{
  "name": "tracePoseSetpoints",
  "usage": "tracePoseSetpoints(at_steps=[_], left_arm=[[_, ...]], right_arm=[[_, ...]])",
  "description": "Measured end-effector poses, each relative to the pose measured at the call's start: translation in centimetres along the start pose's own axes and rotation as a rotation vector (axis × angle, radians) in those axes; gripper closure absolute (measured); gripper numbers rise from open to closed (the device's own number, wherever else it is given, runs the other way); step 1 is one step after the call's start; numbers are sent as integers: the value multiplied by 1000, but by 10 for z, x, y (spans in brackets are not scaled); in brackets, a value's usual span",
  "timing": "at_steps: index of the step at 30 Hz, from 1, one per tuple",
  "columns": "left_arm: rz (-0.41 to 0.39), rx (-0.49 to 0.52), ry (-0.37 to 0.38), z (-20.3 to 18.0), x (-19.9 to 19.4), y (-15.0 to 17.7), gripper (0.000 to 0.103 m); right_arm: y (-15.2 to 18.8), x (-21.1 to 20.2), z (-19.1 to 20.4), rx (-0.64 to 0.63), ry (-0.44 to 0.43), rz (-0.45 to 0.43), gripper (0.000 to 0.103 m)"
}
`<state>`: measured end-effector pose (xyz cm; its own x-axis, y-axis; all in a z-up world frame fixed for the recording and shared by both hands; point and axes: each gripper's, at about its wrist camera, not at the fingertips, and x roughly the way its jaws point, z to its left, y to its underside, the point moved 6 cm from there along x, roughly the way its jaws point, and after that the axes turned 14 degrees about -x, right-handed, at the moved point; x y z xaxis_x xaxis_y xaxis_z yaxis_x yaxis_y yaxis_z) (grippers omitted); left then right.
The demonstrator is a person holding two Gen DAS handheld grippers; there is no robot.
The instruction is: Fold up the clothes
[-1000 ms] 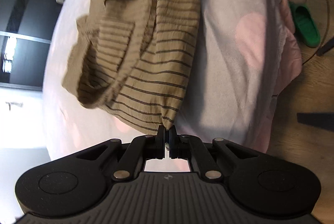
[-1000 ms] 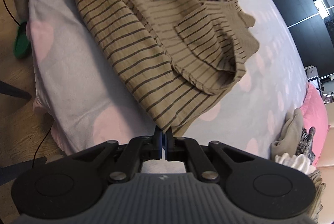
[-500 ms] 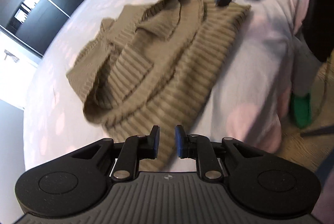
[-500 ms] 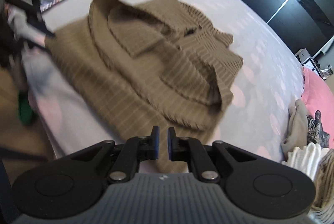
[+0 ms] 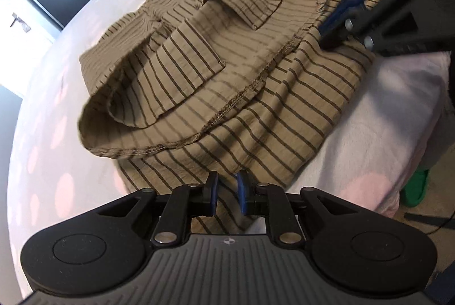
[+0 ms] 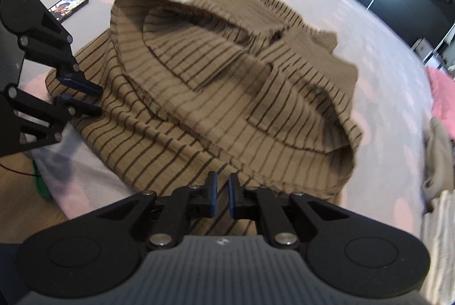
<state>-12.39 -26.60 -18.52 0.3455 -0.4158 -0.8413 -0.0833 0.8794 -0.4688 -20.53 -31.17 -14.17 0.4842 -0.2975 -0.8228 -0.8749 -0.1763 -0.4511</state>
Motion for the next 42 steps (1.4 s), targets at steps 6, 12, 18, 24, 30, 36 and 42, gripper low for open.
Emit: tracePoseSetpoints(at_steps=[6,12,18,24,30,36,42], left_arm=[[-60,-6,4,-5,11,-13,90],[-132,7,-12,-11,14,-23,90],[-154,53,-30,-15,3,-25,90],[-241,160,-98,-22,-24,-15,89],[-306,286,-218,-24,-34,-5,72],[-275,520,-304,-40,-13,12,61],[-325,615,-403,-49,4,16,63]], right_arm=[[-1,20,0,-9,19,6,94],[-8,32,-19,62,81,9,93],[-11,29,-20,46,51,15,93],[-9,-5,-9,-40,49,-87,80],[-2,-19,11,-288,193,-115,73],[12,-3,22,-465,241,-27,70],[12,5,24,-536,336,-32,81]])
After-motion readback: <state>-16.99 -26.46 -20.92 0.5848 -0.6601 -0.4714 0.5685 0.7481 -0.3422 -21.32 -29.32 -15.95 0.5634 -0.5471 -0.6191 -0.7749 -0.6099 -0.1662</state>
